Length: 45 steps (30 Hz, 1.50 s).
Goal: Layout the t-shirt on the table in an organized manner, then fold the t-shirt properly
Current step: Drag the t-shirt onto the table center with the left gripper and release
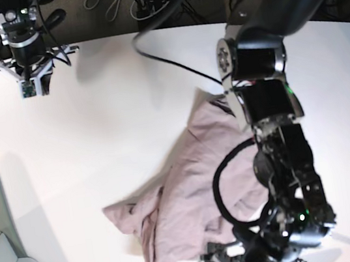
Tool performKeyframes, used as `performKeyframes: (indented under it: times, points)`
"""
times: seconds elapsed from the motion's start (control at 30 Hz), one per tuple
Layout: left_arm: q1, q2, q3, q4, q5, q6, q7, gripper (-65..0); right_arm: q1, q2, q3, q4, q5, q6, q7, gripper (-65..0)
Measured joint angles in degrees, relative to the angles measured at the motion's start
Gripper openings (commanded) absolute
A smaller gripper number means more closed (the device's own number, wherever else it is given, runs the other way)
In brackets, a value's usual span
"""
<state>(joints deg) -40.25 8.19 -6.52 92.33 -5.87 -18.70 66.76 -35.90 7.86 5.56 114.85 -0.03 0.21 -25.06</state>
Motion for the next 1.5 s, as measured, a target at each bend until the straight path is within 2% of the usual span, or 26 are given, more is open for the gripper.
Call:
performKeyframes:
  times: [0.1,0.23,0.3,0.43,0.7,0.8,0.97,1.03,1.1,1.23,1.5]
  points:
    - [3.5,-2.5,-0.3,2.4,-0.5,0.0,-0.3,-12.8,-0.1,0.0,0.0,0.0,0.0,0.0,0.0,-65.0]
    - [9.9,-4.6,-7.5,6.0,-0.4,0.2,0.0,-12.8,0.0,0.0,0.0,0.0,0.0,0.0,0.0,-65.0]
    - [12.2,-4.7,-11.9,7.0,-0.2,0.2,0.2,-12.8,0.0,0.0,0.0,0.0,0.0,0.0,0.0,-65.0]
    - [17.8,-4.4,-16.4,7.0,-0.4,-0.1,0.2,-12.8,0.1,-0.1,0.0,0.0,0.0,0.0,0.0,-65.0]
    - [26.0,-4.2,-18.5,6.3,-0.7,-0.2,-0.2,-12.9,0.2,-0.1,-0.3,0.0,0.0,0.0,0.0,-65.0]
    - [26.4,-4.0,-22.3,4.9,-0.4,-0.2,-0.5,-14.5,0.3,-0.1,-0.3,0.0,0.0,0.0,0.0,-65.0]
    - [26.1,-4.3,-26.3,-2.6,-0.5,-0.2,-0.7,-31.6,0.3,-0.1,-0.3,0.0,0.0,0.0,0.0,-65.0]
    - [25.4,-4.4,-26.4,-5.7,-1.3,-0.2,-0.2,-34.8,0.3,-0.1,-0.3,0.0,0.0,0.0,0.0,-65.0]
    - [24.1,-4.2,-26.4,-8.3,-4.0,-0.2,-1.4,-35.1,0.3,-0.1,-0.3,0.0,0.0,0.0,0.0,-65.0]
    - [23.4,-4.3,-26.1,-10.3,-4.3,0.0,-5.4,-35.1,0.3,-0.1,-0.3,0.0,0.0,0.0,0.0,-65.0]
    - [23.7,-4.2,-26.1,-11.0,-3.8,0.2,-5.7,-35.1,0.3,0.1,-0.3,0.0,0.0,0.0,0.0,-65.0]
